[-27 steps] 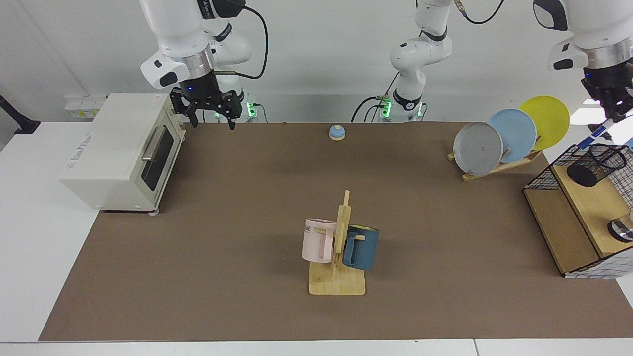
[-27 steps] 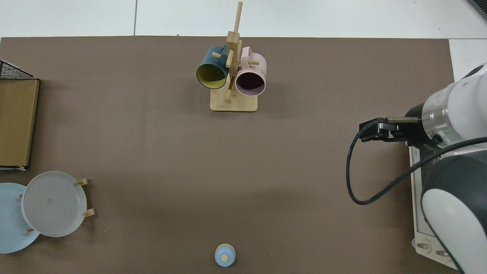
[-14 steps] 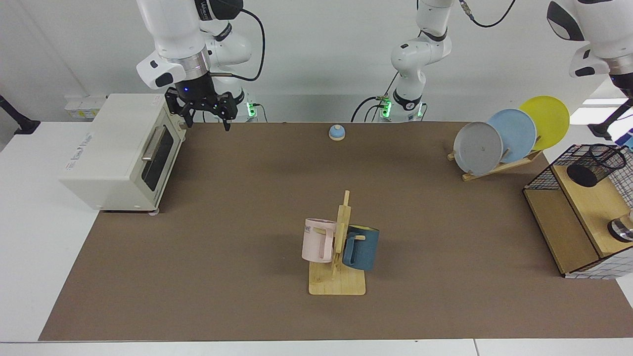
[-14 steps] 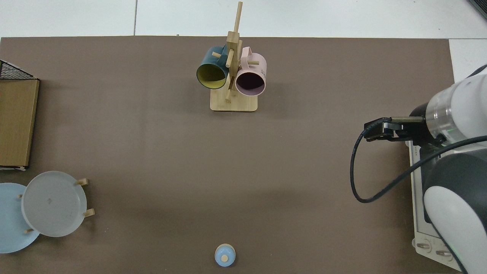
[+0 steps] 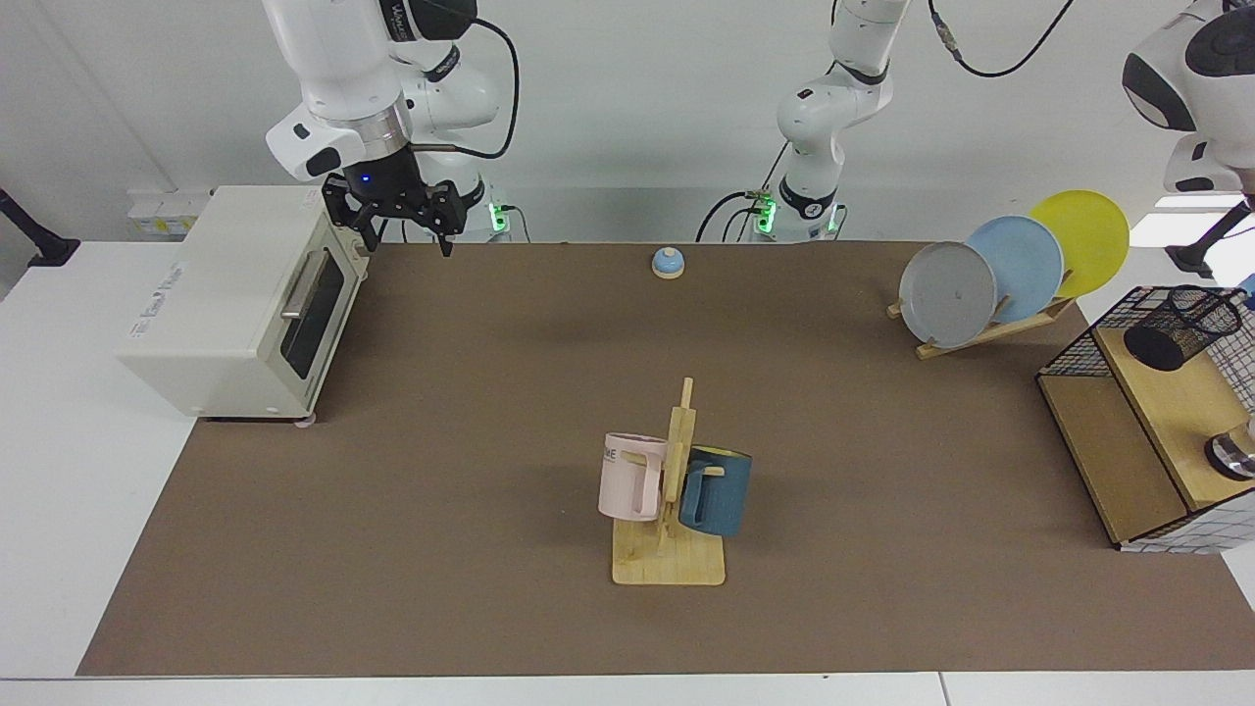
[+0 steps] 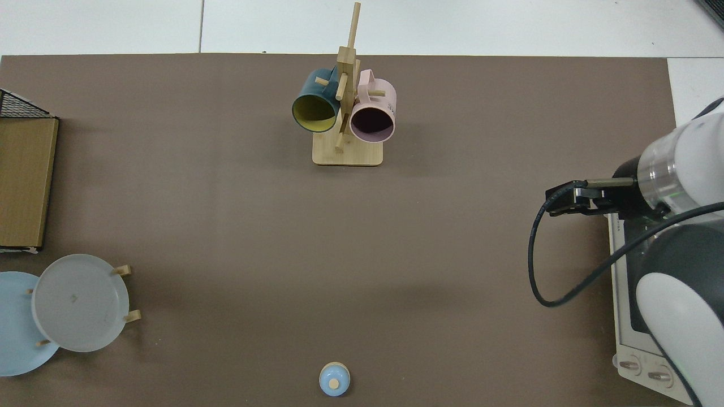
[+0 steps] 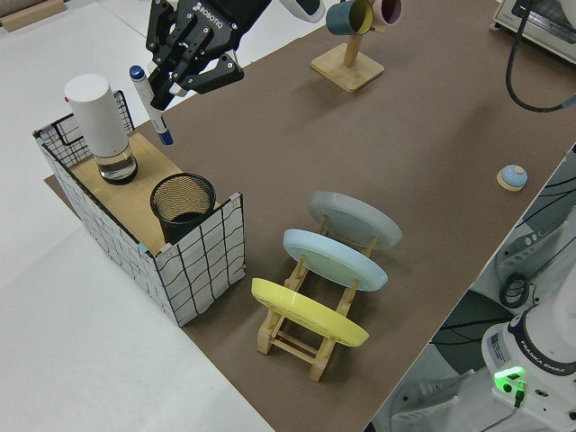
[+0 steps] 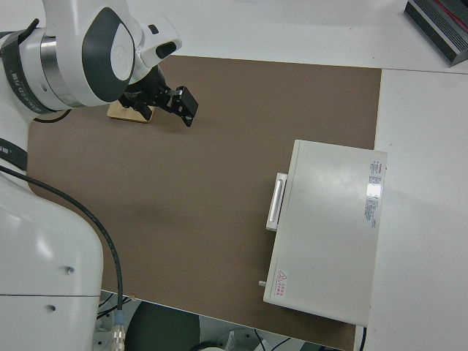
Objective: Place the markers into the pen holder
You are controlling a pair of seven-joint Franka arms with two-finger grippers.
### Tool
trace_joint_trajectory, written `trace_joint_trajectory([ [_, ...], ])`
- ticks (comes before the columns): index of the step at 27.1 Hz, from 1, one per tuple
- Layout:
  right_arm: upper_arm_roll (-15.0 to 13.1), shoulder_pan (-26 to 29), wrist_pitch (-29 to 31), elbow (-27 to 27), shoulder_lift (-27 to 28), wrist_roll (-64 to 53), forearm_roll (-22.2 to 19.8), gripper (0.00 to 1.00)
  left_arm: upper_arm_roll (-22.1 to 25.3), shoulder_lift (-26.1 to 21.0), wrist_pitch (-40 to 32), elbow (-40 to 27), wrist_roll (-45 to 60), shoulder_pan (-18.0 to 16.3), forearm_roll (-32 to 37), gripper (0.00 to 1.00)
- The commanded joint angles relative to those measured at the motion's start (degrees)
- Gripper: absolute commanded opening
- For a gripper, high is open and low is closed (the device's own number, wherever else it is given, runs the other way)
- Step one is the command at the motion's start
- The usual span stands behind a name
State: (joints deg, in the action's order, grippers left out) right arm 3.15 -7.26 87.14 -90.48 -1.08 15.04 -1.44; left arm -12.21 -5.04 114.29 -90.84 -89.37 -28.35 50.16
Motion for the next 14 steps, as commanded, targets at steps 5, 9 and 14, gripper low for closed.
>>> trace_joint_trajectory([
  [5, 0.7, 1.2, 0.3, -1.0, -0.9, -1.9, 0.4, 1.00, -0.5, -0.9, -0.1, 0.1, -2.9, -0.7, 2.9, 0.00],
  [9, 0.7, 1.2, 0.3, -1.0, -0.9, -1.9, 0.4, 1.00, -0.5, -1.8, -0.1, -0.6, -2.9, -1.1, 2.9, 0.00],
  [14, 0.7, 1.2, 0.3, -1.0, -0.9, -2.0, 0.4, 1.00, -0.5, -1.8, -0.1, -2.0, -2.9, -1.6, 2.9, 0.00],
])
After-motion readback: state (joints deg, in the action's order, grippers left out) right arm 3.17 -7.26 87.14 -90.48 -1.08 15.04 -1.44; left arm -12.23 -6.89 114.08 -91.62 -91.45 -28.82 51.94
